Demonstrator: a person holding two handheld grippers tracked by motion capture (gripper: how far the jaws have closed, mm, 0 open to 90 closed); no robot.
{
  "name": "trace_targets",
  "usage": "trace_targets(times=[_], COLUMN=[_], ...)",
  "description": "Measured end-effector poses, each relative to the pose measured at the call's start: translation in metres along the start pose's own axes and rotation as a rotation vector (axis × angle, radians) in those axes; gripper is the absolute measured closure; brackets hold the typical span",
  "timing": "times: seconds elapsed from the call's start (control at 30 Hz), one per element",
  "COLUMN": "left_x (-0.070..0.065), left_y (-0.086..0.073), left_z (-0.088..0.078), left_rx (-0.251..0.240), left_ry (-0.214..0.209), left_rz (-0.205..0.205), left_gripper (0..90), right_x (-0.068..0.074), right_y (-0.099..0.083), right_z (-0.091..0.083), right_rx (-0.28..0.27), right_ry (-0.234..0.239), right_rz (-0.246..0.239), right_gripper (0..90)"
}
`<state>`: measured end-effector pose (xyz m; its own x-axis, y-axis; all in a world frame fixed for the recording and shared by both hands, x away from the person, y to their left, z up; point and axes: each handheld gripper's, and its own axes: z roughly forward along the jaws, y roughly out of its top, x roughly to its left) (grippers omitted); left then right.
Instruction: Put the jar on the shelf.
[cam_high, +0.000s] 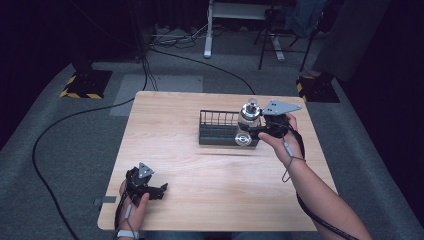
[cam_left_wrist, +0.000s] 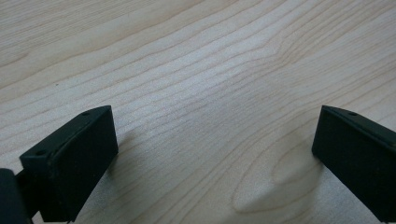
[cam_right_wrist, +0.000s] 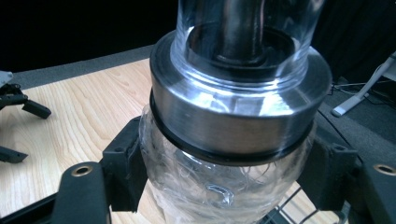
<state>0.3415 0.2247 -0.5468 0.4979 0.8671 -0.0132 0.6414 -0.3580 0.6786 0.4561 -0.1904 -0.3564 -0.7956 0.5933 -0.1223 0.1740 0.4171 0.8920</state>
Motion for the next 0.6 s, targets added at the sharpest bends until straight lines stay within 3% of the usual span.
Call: trace_targets(times=[0.6], left_x=[0.0], left_y=[0.0], left_z=[0.0], left_rx=[-0.001], left_ry=[0.003], left_rz=[-0.003], left_gripper=[0.3], right_x=[-0.017], right_y=[0.032], right_z=[0.017], right_rx=[-0.023], right_ry=[-0.009], right_rz=[0.002], right_gripper=[28.5])
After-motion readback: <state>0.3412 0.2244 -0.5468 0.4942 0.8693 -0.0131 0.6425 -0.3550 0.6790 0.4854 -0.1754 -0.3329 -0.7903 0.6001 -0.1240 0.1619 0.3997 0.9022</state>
